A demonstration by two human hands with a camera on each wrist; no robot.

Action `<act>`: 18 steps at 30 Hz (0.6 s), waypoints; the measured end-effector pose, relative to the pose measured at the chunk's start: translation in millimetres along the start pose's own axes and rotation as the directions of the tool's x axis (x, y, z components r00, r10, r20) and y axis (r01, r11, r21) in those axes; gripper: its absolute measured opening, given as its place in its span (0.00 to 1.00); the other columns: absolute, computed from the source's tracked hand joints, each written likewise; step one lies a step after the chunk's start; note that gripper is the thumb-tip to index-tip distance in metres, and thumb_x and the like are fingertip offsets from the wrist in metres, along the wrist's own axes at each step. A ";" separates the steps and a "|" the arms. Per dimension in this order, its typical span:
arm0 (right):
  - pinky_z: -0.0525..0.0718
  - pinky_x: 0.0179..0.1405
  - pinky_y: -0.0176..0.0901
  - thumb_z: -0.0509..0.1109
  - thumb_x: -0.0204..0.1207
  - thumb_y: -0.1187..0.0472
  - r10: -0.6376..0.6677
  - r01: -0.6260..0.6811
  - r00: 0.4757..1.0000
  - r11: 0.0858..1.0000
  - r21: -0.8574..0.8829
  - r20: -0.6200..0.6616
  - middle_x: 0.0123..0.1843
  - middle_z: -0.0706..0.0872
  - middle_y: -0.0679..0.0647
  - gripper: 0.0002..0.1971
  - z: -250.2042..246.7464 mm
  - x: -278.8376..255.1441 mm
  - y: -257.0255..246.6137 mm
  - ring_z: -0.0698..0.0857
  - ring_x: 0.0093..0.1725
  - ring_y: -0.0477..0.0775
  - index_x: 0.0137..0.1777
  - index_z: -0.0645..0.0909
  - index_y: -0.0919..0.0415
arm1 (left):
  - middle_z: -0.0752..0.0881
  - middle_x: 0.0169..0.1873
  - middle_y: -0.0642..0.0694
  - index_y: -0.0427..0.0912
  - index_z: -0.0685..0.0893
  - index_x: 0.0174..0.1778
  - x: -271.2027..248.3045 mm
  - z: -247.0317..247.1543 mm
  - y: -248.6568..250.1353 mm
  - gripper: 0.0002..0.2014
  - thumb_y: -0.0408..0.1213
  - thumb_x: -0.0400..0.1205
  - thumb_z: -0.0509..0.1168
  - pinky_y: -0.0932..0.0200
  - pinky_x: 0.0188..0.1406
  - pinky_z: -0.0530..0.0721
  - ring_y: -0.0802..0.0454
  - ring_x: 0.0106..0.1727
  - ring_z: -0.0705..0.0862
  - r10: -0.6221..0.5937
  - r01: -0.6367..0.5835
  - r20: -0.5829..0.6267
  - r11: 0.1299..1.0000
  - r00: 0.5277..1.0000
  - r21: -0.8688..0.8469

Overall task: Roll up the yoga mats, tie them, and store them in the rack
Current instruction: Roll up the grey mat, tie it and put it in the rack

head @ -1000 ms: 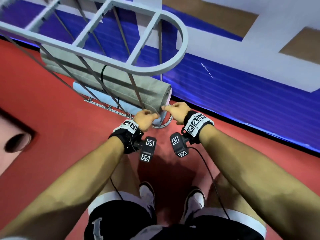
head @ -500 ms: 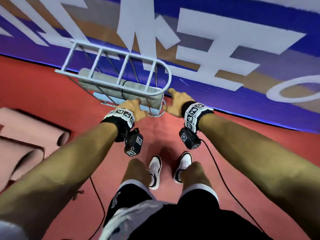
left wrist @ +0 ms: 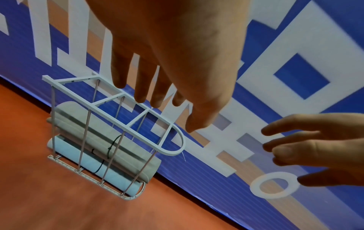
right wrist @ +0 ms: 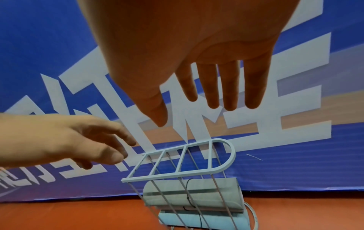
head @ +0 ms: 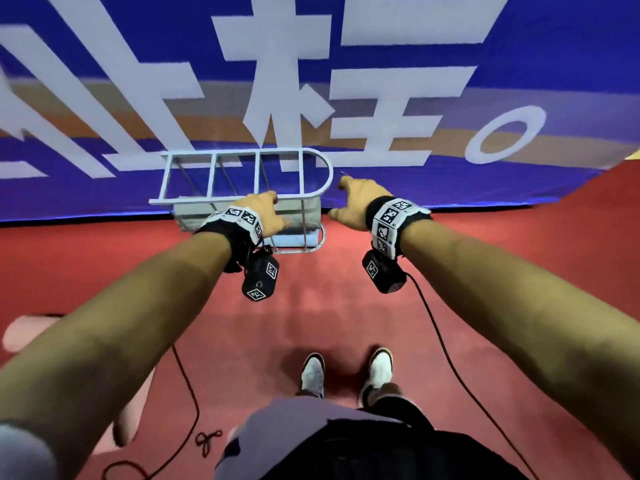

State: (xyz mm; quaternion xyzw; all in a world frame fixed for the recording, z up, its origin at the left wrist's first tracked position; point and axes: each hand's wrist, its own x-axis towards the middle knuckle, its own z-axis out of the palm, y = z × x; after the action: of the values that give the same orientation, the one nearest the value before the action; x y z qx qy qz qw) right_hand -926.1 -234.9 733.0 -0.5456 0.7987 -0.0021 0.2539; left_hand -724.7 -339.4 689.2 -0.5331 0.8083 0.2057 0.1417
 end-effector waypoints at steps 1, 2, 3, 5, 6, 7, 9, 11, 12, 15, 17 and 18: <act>0.85 0.61 0.55 0.72 0.78 0.46 -0.007 0.007 1.000 1.000 0.008 -0.015 0.73 0.81 0.60 0.32 2.3 -14.7 -7.0 0.82 0.68 0.65 0.79 0.70 0.56 | 0.85 0.66 0.39 0.48 0.73 0.79 -12.1 -0.9 -4.2 0.34 0.55 0.77 0.71 0.46 0.55 0.86 0.36 0.61 0.85 0.003 -0.003 -0.010 1.000 1.000 -0.005; 0.85 0.62 0.55 0.71 0.78 0.46 -0.013 0.013 0.999 1.000 0.006 -0.032 0.74 0.81 0.60 0.32 5.0 -29.1 -14.3 0.81 0.69 0.65 0.79 0.71 0.57 | 0.85 0.66 0.38 0.48 0.73 0.79 -27.2 -1.8 -9.3 0.34 0.54 0.78 0.71 0.48 0.52 0.85 0.36 0.60 0.85 0.007 -0.007 -0.023 1.000 1.000 -0.012; 0.84 0.63 0.54 0.71 0.78 0.46 -0.014 0.014 0.999 1.000 0.001 -0.046 0.74 0.81 0.60 0.32 6.6 -40.9 -20.0 0.81 0.70 0.65 0.79 0.71 0.57 | 0.84 0.66 0.38 0.48 0.72 0.80 -39.8 -0.9 -13.7 0.34 0.54 0.78 0.71 0.50 0.49 0.83 0.37 0.58 0.84 0.009 -0.009 -0.030 1.000 1.000 -0.019; 0.83 0.61 0.52 0.71 0.78 0.46 -0.007 0.007 0.998 1.000 0.002 -0.064 0.74 0.81 0.59 0.31 16.0 -68.1 -32.5 0.81 0.70 0.65 0.79 0.71 0.57 | 0.84 0.68 0.39 0.48 0.72 0.81 -72.6 5.6 -28.5 0.34 0.53 0.79 0.71 0.50 0.51 0.83 0.37 0.60 0.84 0.020 -0.023 -0.055 0.998 0.998 -0.053; 0.82 0.59 0.51 0.71 0.78 0.45 -0.002 0.003 0.998 1.000 0.016 -0.060 0.73 0.81 0.60 0.31 22.0 -80.5 -37.1 0.81 0.69 0.66 0.79 0.72 0.56 | 0.83 0.70 0.39 0.48 0.72 0.81 -88.8 9.8 -36.1 0.34 0.53 0.79 0.71 0.49 0.56 0.83 0.37 0.63 0.84 0.024 -0.029 -0.068 0.997 0.997 -0.078; 0.82 0.57 0.49 0.71 0.78 0.44 0.003 -0.001 0.999 0.999 0.032 -0.051 0.73 0.81 0.60 0.31 29.9 -94.5 -42.9 0.82 0.68 0.66 0.79 0.72 0.55 | 0.83 0.71 0.39 0.47 0.73 0.80 -107.3 14.6 -45.2 0.34 0.53 0.79 0.71 0.49 0.60 0.83 0.37 0.66 0.83 0.025 -0.033 -0.086 0.995 0.996 -0.094; 0.81 0.55 0.48 0.72 0.77 0.42 0.010 -0.007 0.999 0.997 0.071 -0.038 0.72 0.82 0.59 0.32 46.8 -120.6 -54.8 0.83 0.67 0.65 0.79 0.73 0.53 | 0.83 0.71 0.40 0.46 0.74 0.78 -140.2 24.2 -62.6 0.31 0.51 0.80 0.71 0.50 0.61 0.81 0.37 0.67 0.83 0.012 -0.025 -0.127 0.995 0.992 -0.098; 0.82 0.54 0.48 0.73 0.77 0.43 -0.012 0.017 0.999 0.995 0.099 -0.045 0.71 0.83 0.59 0.32 70.5 -150.0 -69.3 0.84 0.66 0.64 0.78 0.74 0.54 | 0.83 0.71 0.39 0.46 0.75 0.78 -176.5 36.3 -84.0 0.31 0.50 0.79 0.72 0.50 0.61 0.81 0.36 0.67 0.83 -0.027 0.009 -0.154 0.993 0.988 -0.115; 0.82 0.54 0.47 0.74 0.77 0.44 -0.029 0.035 0.998 0.993 0.111 -0.050 0.70 0.84 0.59 0.31 83.9 -166.1 -76.2 0.84 0.66 0.64 0.78 0.74 0.54 | 0.83 0.71 0.39 0.46 0.75 0.79 -196.5 42.7 -94.4 0.31 0.50 0.79 0.72 0.50 0.63 0.81 0.36 0.68 0.83 -0.034 0.015 -0.157 0.993 0.987 -0.120; 0.81 0.58 0.46 0.74 0.78 0.46 -0.064 0.072 0.996 0.988 0.137 -0.061 0.71 0.83 0.59 0.30 113.4 -208.1 -99.4 0.83 0.68 0.64 0.78 0.75 0.56 | 0.81 0.73 0.39 0.44 0.75 0.79 -248.6 60.7 -117.2 0.32 0.49 0.80 0.72 0.50 0.68 0.78 0.36 0.71 0.80 -0.027 0.006 -0.171 0.993 0.985 -0.122; 0.82 0.63 0.47 0.74 0.77 0.45 -0.058 0.064 0.997 0.984 0.167 -0.041 0.72 0.83 0.60 0.31 137.1 -235.4 -118.3 0.83 0.69 0.64 0.78 0.75 0.55 | 0.80 0.73 0.39 0.46 0.74 0.79 -285.7 75.2 -136.2 0.32 0.52 0.79 0.72 0.48 0.69 0.78 0.36 0.72 0.79 -0.027 0.013 -0.150 0.995 0.988 -0.094; 0.82 0.65 0.48 0.74 0.77 0.45 -0.055 0.059 0.998 0.982 0.177 -0.033 0.73 0.83 0.60 0.31 145.6 -244.3 -126.8 0.82 0.69 0.64 0.78 0.75 0.54 | 0.79 0.74 0.39 0.46 0.74 0.79 -299.8 79.1 -143.9 0.33 0.53 0.79 0.71 0.48 0.70 0.78 0.37 0.72 0.79 -0.021 0.010 -0.143 0.997 0.990 -0.078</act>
State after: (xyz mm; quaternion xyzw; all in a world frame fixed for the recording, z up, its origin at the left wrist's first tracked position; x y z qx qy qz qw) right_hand -689.1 -33.2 740.2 -0.5433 0.7828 -0.0881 0.2903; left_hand -474.1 -110.2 728.3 -0.5579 0.8037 0.1969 0.0640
